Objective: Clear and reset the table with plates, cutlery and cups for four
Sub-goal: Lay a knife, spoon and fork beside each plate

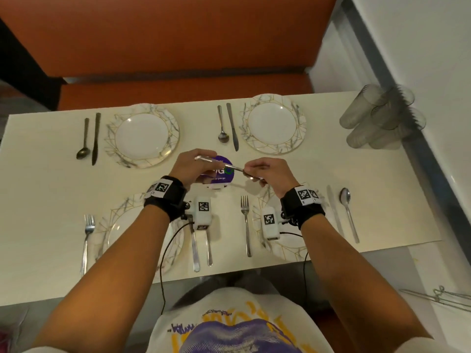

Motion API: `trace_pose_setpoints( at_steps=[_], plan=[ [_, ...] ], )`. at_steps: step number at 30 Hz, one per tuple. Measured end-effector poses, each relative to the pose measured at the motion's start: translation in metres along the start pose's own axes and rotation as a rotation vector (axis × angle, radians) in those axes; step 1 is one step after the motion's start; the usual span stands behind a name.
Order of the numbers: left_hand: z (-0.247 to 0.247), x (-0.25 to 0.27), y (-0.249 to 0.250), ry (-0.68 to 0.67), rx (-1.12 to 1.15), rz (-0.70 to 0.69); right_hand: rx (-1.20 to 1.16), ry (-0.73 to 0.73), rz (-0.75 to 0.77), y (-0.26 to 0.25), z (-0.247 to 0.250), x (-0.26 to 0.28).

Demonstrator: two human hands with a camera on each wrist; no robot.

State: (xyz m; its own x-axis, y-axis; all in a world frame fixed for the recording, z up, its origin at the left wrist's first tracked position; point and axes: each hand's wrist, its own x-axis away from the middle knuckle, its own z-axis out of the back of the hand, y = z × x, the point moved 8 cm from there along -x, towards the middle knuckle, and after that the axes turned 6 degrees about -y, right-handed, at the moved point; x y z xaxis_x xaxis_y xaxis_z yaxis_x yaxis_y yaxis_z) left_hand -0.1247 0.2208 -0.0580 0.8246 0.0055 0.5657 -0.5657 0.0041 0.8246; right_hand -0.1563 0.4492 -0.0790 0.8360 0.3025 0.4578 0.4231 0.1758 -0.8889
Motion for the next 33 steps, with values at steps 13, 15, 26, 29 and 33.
trace_pose_setpoints(
  at_steps=[13,15,26,29,33],
  plan=[
    [-0.007,-0.01,-0.001,0.014,0.236,-0.087,0.289,0.111,0.105,-0.025,-0.051,0.005],
    [-0.014,-0.013,0.003,-0.001,0.21,-0.101,0.328,0.154,0.108,-0.028,-0.043,0.003],
    [-0.076,-0.05,0.045,0.055,0.166,-0.121,0.238,0.077,-0.004,-0.034,0.027,-0.028],
    [-0.096,-0.066,0.05,0.065,0.169,-0.113,0.157,0.114,-0.017,-0.035,0.057,-0.042],
    [-0.118,-0.084,0.049,0.021,0.168,-0.083,0.065,0.19,-0.005,-0.033,0.111,-0.062]
  ],
)
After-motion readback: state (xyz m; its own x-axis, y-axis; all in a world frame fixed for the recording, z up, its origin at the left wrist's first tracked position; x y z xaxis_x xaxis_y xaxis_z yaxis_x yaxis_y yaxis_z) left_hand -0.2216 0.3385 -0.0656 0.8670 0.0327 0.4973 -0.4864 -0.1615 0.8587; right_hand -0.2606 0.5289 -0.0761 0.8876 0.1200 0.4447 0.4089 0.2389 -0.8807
